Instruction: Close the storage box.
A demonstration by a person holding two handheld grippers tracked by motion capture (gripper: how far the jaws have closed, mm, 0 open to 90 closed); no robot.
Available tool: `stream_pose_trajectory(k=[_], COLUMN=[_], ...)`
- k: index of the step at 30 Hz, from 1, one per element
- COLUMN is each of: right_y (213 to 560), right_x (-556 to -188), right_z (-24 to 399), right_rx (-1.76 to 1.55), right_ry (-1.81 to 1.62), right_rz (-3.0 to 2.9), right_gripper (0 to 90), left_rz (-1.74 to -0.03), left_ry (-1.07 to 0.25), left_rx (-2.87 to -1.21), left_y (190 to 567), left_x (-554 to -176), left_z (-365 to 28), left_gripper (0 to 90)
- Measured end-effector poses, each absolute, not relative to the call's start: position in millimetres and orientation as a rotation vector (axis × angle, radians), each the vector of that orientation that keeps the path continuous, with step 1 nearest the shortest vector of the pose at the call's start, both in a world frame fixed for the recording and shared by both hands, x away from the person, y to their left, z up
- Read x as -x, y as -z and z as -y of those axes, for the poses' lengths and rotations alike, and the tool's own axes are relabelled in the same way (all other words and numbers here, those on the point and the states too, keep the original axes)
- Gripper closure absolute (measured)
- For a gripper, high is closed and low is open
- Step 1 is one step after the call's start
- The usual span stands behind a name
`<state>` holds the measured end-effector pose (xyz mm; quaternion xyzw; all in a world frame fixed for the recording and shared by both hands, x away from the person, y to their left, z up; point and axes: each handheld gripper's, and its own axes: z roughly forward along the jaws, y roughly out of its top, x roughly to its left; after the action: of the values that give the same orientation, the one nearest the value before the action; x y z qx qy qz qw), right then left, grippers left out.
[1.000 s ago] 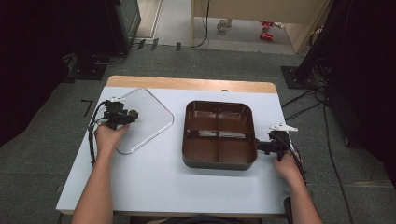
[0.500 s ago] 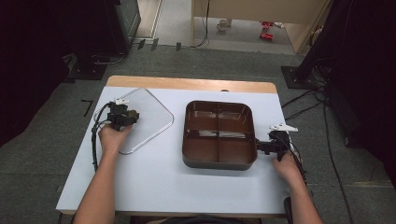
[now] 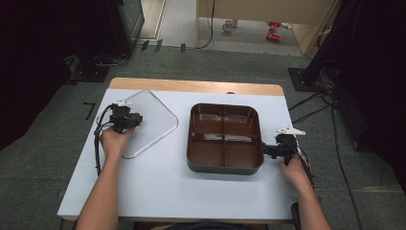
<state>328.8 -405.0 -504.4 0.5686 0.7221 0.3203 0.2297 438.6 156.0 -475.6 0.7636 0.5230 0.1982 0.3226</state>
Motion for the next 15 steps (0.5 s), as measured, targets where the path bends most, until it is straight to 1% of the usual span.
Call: stream_pose_trajectory(k=[7, 9, 15], right_y=[504.4, 504.4, 504.4], right_x=[-328.7, -328.7, -328.7], right_z=[405.0, 405.0, 405.1], right_rx=[-1.565, -1.564, -1.565], right_ry=[-0.882, -0.882, -0.882], right_rz=[-1.987, -1.987, -1.987], right_gripper=[11.3, 11.3, 11.3], left_rz=[-1.349, -1.333, -1.258], left_ry=[-0.52, -0.503, -0.517], left_rx=[-1.997, -1.992, -1.993], left_y=[461.7, 454.8, 430.0], left_x=[-435.6, -433.6, -422.3], left_z=[-158.9, -159.6, -157.2], left_gripper=[59.4, 59.4, 59.4])
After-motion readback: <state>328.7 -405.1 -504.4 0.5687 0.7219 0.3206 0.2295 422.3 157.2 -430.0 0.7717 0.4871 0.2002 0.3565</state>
